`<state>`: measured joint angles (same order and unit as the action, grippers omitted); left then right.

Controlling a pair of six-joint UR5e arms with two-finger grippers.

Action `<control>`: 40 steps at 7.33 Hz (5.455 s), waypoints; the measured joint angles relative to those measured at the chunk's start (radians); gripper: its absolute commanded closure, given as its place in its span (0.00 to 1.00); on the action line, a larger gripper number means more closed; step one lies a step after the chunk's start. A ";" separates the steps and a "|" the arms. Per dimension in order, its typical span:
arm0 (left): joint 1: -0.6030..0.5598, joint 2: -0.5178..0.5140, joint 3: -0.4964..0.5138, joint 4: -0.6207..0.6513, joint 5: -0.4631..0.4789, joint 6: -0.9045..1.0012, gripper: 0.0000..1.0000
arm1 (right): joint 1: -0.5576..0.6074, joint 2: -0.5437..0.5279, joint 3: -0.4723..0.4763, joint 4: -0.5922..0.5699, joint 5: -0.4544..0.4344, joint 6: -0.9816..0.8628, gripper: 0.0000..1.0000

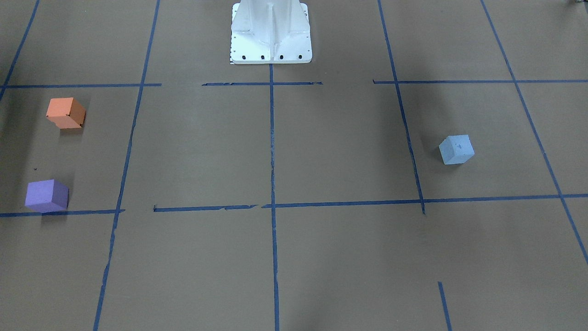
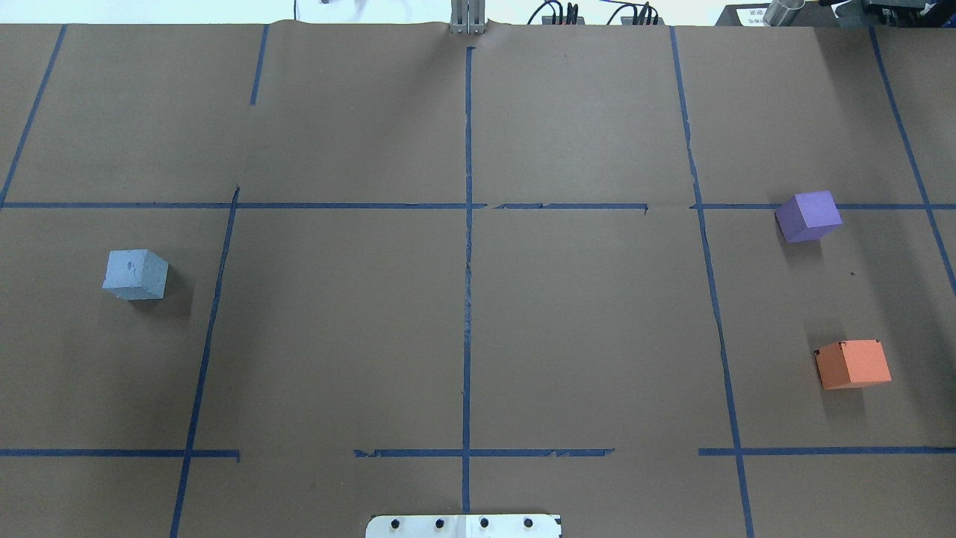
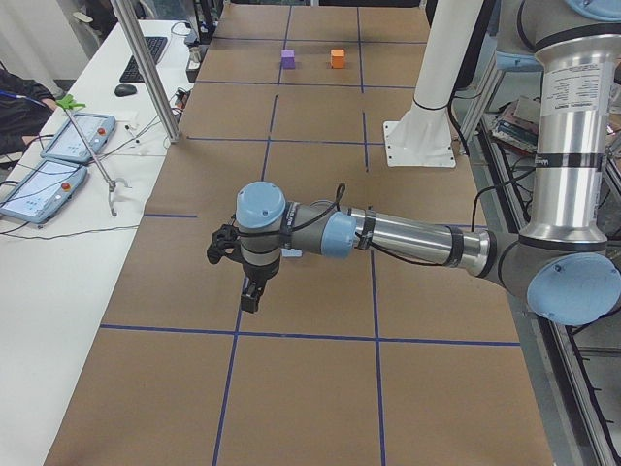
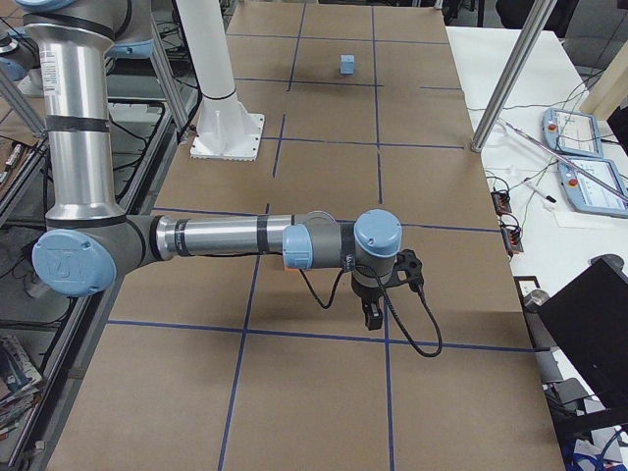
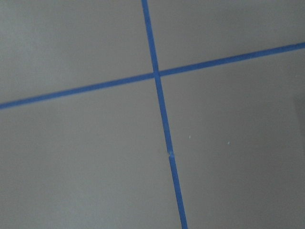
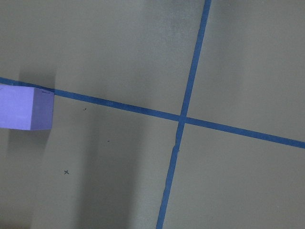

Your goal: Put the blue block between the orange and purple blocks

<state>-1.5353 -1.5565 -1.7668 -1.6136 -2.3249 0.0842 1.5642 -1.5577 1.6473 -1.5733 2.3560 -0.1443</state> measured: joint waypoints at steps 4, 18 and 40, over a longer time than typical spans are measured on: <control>0.318 -0.015 -0.009 -0.207 0.004 -0.562 0.00 | 0.000 -0.008 0.005 0.010 0.000 0.000 0.00; 0.685 -0.150 0.083 -0.373 0.237 -1.041 0.80 | 0.000 -0.042 0.010 0.053 -0.001 0.001 0.00; 0.243 -0.252 -0.133 0.341 0.113 -0.197 0.00 | -0.057 0.070 0.018 0.043 0.012 0.148 0.00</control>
<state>-1.2926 -1.8085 -1.9001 -1.2724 -2.2121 -0.1132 1.5068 -1.4881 1.6656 -1.5302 2.3679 0.0034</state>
